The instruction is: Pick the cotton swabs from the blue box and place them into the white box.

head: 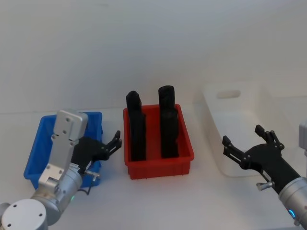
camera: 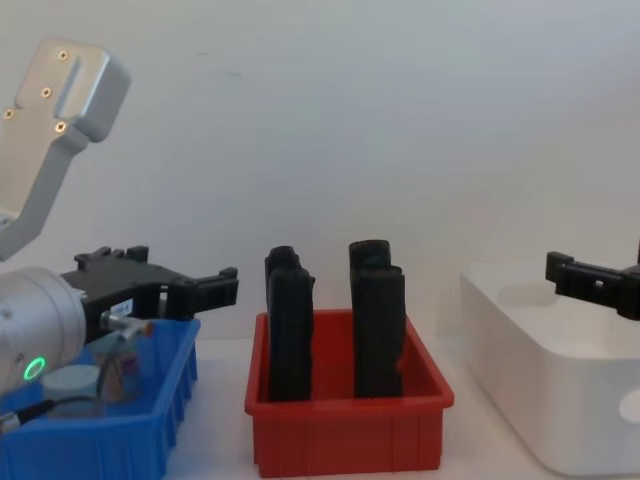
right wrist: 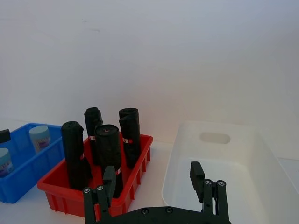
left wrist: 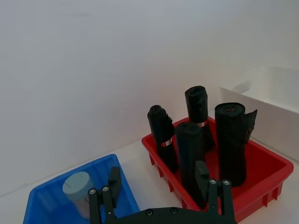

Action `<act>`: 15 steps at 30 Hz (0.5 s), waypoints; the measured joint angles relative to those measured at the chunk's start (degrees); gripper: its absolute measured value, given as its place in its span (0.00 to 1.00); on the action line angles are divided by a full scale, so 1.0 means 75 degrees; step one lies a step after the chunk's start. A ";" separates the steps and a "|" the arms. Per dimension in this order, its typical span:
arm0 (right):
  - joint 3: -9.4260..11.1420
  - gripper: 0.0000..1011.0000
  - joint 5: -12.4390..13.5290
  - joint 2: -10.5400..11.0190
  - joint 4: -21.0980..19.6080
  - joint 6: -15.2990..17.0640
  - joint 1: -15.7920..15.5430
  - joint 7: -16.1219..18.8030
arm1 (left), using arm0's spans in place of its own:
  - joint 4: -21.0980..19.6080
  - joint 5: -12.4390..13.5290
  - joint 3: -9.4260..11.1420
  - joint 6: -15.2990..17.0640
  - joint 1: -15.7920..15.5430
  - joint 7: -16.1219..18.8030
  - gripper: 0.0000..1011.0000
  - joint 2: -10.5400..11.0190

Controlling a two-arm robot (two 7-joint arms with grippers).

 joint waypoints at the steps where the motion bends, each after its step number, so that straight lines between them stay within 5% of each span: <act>1: 0.0000 0.99 0.0000 0.0000 0.0000 0.0000 0.0000 0.0000 | 0.0023 -0.0033 -0.0021 0.0022 -0.0001 0.0000 0.99 0.0007; 15: 0.0000 0.99 0.0000 0.0000 0.0000 0.0000 0.0000 0.0000 | 0.0646 -0.0496 -0.0290 0.0438 -0.0222 -0.0178 0.99 0.0020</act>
